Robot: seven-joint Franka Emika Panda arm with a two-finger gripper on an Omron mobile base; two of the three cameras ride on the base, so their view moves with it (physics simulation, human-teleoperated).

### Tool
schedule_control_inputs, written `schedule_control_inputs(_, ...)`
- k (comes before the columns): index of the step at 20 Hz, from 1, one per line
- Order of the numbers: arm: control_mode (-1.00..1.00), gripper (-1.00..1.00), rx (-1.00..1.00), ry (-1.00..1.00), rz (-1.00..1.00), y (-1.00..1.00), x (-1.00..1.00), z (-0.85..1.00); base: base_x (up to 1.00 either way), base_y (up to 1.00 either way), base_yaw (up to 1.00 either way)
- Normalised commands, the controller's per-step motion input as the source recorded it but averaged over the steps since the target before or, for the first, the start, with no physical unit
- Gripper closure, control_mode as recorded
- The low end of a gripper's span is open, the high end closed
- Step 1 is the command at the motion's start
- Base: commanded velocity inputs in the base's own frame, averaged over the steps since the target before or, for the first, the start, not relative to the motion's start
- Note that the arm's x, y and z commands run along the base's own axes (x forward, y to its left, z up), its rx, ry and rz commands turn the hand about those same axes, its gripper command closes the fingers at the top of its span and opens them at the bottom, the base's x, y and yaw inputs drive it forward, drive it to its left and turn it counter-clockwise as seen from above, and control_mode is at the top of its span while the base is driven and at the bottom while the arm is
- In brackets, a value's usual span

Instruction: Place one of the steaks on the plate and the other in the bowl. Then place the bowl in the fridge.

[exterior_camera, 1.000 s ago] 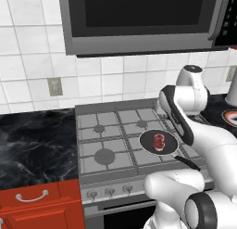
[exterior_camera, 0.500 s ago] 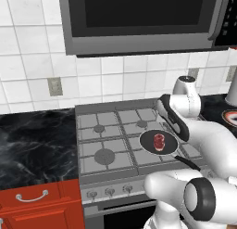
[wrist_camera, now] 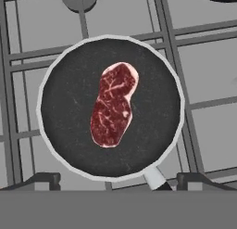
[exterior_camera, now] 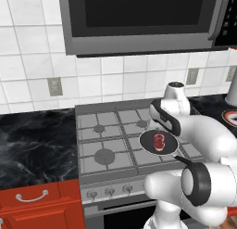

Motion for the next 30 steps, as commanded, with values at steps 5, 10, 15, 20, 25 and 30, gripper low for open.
schedule_control_inputs(5, -1.0, -1.0, 0.0, 0.05, -0.02, 0.21, 0.0, -0.44, 0.0, 0.0, 0.0)
schedule_control_inputs(10, -1.0, -1.0, 0.0, 0.02, -0.04, 0.0, 0.0, -0.48, 0.0, 0.0, 0.0)
schedule_control_inputs(15, -1.0, -1.0, 0.0, 0.04, -0.03, 0.0, 0.03, -0.43, 0.0, 0.0, 0.0)
schedule_control_inputs(20, -1.0, -1.0, 0.0, 0.04, -0.05, -0.02, 0.22, -0.27, 0.0, 0.0, 0.0)
schedule_control_inputs(25, -1.0, -1.0, 0.0, 0.03, -0.05, -0.12, 0.32, -0.13, 0.0, 0.0, 0.0)
schedule_control_inputs(30, -1.0, -1.0, 0.0, 0.01, -0.01, -0.02, 0.14, -0.22, 0.0, 0.0, 0.0)
